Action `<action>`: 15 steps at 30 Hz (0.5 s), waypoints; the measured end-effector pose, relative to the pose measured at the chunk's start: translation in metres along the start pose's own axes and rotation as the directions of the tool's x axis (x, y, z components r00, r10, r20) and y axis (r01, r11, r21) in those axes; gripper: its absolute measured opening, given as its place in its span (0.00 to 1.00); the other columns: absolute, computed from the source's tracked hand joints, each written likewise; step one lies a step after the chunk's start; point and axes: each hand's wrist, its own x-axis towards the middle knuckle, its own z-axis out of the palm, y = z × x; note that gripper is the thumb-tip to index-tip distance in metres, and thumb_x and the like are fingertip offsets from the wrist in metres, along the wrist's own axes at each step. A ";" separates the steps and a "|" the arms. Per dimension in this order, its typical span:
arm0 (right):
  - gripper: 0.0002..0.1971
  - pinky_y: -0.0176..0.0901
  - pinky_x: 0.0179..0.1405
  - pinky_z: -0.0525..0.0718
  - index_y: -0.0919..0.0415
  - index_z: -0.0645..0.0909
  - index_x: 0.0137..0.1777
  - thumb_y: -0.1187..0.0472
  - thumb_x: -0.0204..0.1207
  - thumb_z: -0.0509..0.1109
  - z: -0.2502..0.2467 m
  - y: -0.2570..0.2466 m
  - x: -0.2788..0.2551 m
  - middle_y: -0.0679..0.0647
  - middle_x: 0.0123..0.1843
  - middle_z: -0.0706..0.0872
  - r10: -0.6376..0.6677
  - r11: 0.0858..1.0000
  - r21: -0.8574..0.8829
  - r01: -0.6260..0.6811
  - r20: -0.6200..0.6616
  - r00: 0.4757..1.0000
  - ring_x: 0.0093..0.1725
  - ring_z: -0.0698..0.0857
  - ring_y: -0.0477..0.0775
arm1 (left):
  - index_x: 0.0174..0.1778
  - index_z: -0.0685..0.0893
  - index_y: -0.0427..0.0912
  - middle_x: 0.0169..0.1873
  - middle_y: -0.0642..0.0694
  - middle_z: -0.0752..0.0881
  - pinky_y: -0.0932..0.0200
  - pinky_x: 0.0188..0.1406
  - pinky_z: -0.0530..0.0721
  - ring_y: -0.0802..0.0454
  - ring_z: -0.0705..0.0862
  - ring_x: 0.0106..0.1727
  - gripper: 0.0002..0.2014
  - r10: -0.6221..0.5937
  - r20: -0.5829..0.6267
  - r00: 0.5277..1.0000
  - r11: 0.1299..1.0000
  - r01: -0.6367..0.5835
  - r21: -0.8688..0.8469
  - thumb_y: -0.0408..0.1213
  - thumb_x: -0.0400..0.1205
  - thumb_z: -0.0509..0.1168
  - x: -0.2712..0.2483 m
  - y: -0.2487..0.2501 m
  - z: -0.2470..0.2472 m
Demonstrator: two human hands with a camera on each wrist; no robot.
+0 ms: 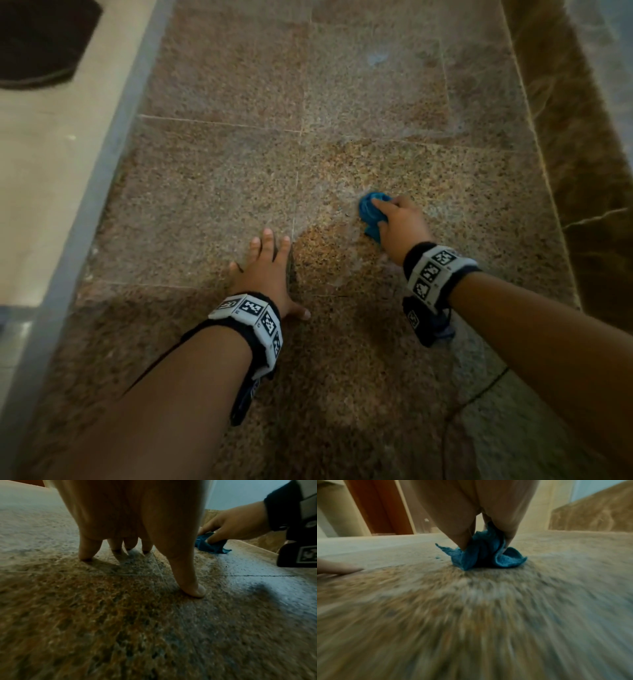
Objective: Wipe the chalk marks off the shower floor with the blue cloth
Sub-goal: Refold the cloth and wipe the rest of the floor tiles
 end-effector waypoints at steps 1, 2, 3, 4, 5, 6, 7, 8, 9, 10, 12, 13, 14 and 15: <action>0.22 0.36 0.66 0.73 0.55 0.68 0.77 0.67 0.83 0.57 -0.003 -0.005 0.006 0.58 0.73 0.66 -0.004 1.000 0.026 0.004 0.003 1.000 0.70 0.70 0.61 | 0.83 0.30 0.52 0.82 0.48 0.27 0.32 0.80 0.48 0.44 0.33 0.84 0.67 0.000 0.002 1.000 1.000 0.000 0.000 0.62 0.66 0.77 0.000 0.000 0.000; 0.22 0.34 0.63 0.73 0.56 0.69 0.76 0.68 0.82 0.58 -0.005 -0.010 0.013 0.59 0.73 0.67 -0.015 0.999 0.039 0.015 -0.003 1.000 0.70 0.71 0.61 | 0.83 0.30 0.52 0.82 0.48 0.27 0.31 0.80 0.48 0.44 0.33 0.84 0.67 0.001 0.003 1.000 1.000 -0.001 0.002 0.62 0.66 0.77 0.001 0.000 0.000; 0.22 0.37 0.64 0.73 0.56 0.70 0.76 0.68 0.82 0.58 -0.007 -0.014 0.018 0.59 0.74 0.67 -0.019 0.999 0.026 0.019 -0.009 1.000 0.70 0.71 0.61 | 0.83 0.30 0.52 0.82 0.48 0.27 0.31 0.80 0.48 0.44 0.33 0.84 0.67 0.003 0.003 1.000 1.000 -0.003 0.004 0.62 0.65 0.77 0.001 0.000 0.000; 0.23 0.41 0.67 0.73 0.56 0.69 0.76 0.69 0.82 0.59 -0.009 -0.019 0.023 0.59 0.75 0.67 -0.012 1.000 -0.004 0.012 -0.006 1.000 0.71 0.71 0.62 | 0.83 0.30 0.52 0.82 0.48 0.27 0.31 0.80 0.49 0.43 0.33 0.84 0.67 0.005 0.000 1.000 1.000 -0.005 0.005 0.62 0.65 0.78 0.001 0.001 0.000; 0.24 0.45 0.70 0.72 0.56 0.69 0.77 0.69 0.81 0.59 -0.010 -0.025 0.027 0.59 0.75 0.66 -0.018 1.000 -0.025 0.017 -0.006 1.000 0.71 0.71 0.62 | 0.83 0.30 0.52 0.82 0.48 0.27 0.30 0.80 0.49 0.43 0.34 0.84 0.68 0.006 -0.002 1.000 1.000 -0.006 0.001 0.62 0.65 0.78 0.001 0.000 0.001; 0.24 0.45 0.71 0.71 0.56 0.69 0.76 0.70 0.81 0.59 -0.010 -0.030 0.032 0.60 0.75 0.67 -0.041 0.999 -0.023 0.041 -0.010 0.999 0.71 0.71 0.62 | 0.83 0.30 0.52 0.82 0.48 0.27 0.30 0.80 0.49 0.43 0.34 0.84 0.68 0.007 -0.005 1.000 1.000 -0.007 -0.003 0.62 0.65 0.78 0.002 0.000 0.001; 0.24 0.46 0.71 0.70 0.56 0.70 0.76 0.70 0.81 0.59 -0.009 -0.036 0.035 0.61 0.75 0.68 -0.087 0.996 -0.006 0.087 -0.012 0.996 0.71 0.71 0.63 | 0.83 0.30 0.53 0.82 0.48 0.27 0.30 0.80 0.48 0.43 0.34 0.84 0.68 0.008 -0.006 1.000 1.000 -0.008 -0.010 0.61 0.64 0.79 0.002 0.000 0.002; 0.24 0.47 0.71 0.69 0.55 0.71 0.75 0.71 0.80 0.59 -0.007 -0.041 0.039 0.62 0.74 0.69 -0.142 0.990 0.010 0.142 -0.006 0.990 0.71 0.71 0.64 | 0.83 0.30 0.53 0.82 0.48 0.27 0.30 0.80 0.48 0.44 0.34 0.84 0.68 0.009 -0.008 1.000 1.000 -0.009 -0.017 0.61 0.64 0.79 0.003 -0.001 0.002; 0.25 0.49 0.73 0.68 0.55 0.72 0.75 0.73 0.79 0.58 -0.005 -0.044 0.041 0.61 0.75 0.69 -0.189 0.982 0.018 0.188 0.022 0.982 0.73 0.69 0.64 | 0.83 0.31 0.53 0.82 0.48 0.28 0.30 0.80 0.48 0.44 0.34 0.84 0.68 0.012 -0.008 1.000 1.000 -0.012 -0.022 0.61 0.64 0.79 0.003 -0.001 0.002; 0.27 0.50 0.75 0.66 0.54 0.71 0.75 0.75 0.78 0.58 -0.003 -0.046 0.043 0.60 0.76 0.67 -0.227 0.974 0.014 0.227 0.060 0.972 0.74 0.67 0.64 | 0.83 0.31 0.53 0.82 0.49 0.28 0.30 0.80 0.48 0.44 0.34 0.84 0.69 0.015 -0.010 1.000 1.000 -0.016 -0.025 0.60 0.64 0.79 0.003 -0.001 0.002; 0.30 0.52 0.79 0.62 0.52 0.70 0.76 0.77 0.77 0.60 -0.002 -0.044 0.041 0.57 0.78 0.64 -0.292 0.953 -0.037 0.299 0.132 0.947 0.77 0.64 0.64 | 0.83 0.31 0.53 0.82 0.48 0.28 0.29 0.80 0.48 0.44 0.34 0.84 0.69 0.020 -0.016 1.000 0.999 -0.021 -0.026 0.61 0.63 0.79 0.004 -0.001 0.002; 0.32 0.52 0.80 0.60 0.51 0.69 0.77 0.78 0.76 0.60 -0.002 -0.040 0.038 0.55 0.80 0.62 -0.320 0.939 -0.073 0.335 0.163 0.933 0.78 0.61 0.63 | 0.83 0.31 0.53 0.82 0.48 0.28 0.29 0.80 0.48 0.44 0.34 0.84 0.68 0.023 -0.018 1.000 0.999 -0.023 -0.027 0.61 0.64 0.79 0.004 -0.001 0.002; 0.34 0.52 0.80 0.58 0.50 0.68 0.77 0.78 0.75 0.61 -0.003 -0.036 0.033 0.53 0.81 0.60 -0.341 0.925 -0.105 0.366 0.199 0.919 0.80 0.59 0.61 | 0.83 0.31 0.53 0.82 0.48 0.28 0.29 0.80 0.48 0.43 0.34 0.84 0.68 0.026 -0.020 0.999 0.999 -0.026 -0.030 0.61 0.64 0.79 0.003 -0.001 0.002; 0.35 0.52 0.81 0.57 0.49 0.67 0.78 0.78 0.75 0.60 -0.004 -0.032 0.026 0.51 0.82 0.59 -0.366 0.907 -0.127 0.401 0.232 0.901 0.80 0.57 0.60 | 0.83 0.31 0.53 0.82 0.48 0.28 0.29 0.80 0.49 0.43 0.34 0.84 0.68 0.029 -0.023 0.999 0.999 -0.030 -0.032 0.61 0.64 0.79 0.003 -0.001 0.002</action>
